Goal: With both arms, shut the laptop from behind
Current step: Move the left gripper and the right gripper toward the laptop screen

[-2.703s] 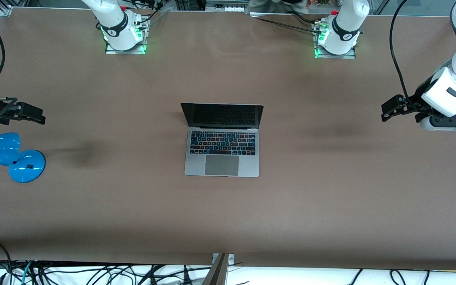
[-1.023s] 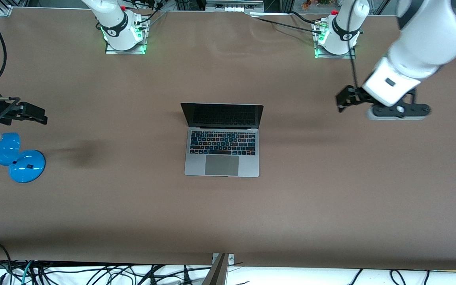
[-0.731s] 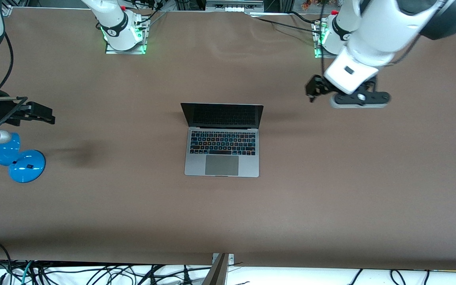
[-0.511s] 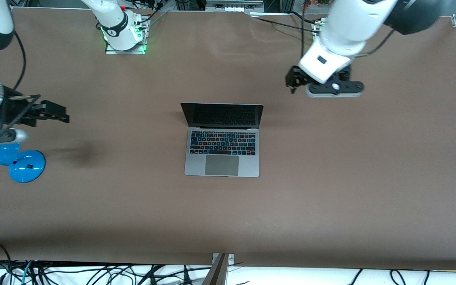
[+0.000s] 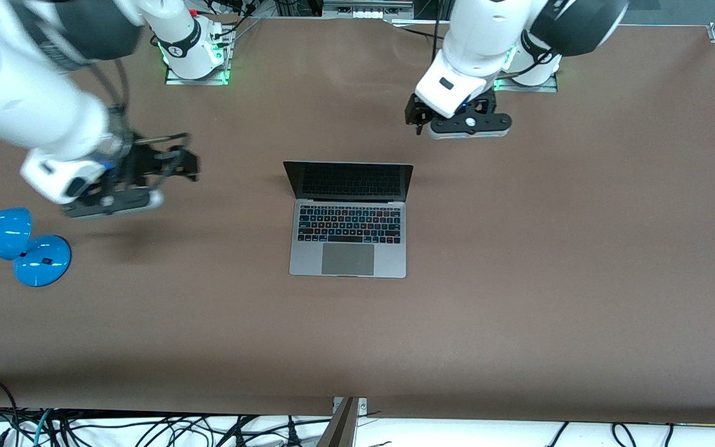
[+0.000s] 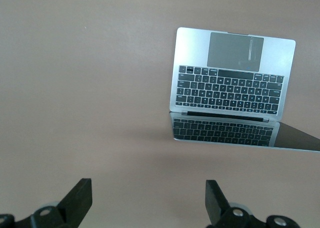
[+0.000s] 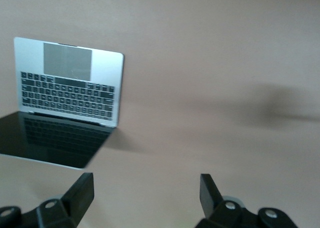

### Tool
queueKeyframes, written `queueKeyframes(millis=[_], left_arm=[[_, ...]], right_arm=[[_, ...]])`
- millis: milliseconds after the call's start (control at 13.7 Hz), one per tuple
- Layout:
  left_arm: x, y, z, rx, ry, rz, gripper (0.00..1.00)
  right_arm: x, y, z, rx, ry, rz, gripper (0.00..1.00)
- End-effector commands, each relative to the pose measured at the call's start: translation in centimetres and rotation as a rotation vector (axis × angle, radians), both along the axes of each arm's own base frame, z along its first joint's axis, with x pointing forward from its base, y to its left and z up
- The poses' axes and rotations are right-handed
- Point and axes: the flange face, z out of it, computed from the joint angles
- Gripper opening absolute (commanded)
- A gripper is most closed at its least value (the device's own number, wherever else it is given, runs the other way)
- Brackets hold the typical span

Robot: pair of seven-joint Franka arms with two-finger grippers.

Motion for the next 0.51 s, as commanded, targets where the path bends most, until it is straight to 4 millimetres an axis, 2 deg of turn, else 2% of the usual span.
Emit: queueKeyframes(millis=[0, 219, 438], left_arm=[[-1.0, -0.9, -1.6, 0.021, -0.023, 0.023, 1.00], [-1.8, -1.7, -2.6, 0.019, -0.025, 0.044, 1.00], [-3.0, -2.9, -3.7, 0.019, -0.023, 0.066, 1.00]], right_arm=[[-0.9, 3.0, -1.1, -0.010, 0.017, -0.083, 0.84], [-2.6, 7.9, -3.0, -0.019, 0.065, -0.149, 0.60], [-3.6, 11.1, -5.1, 0.005, 0.132, -0.162, 0.31]])
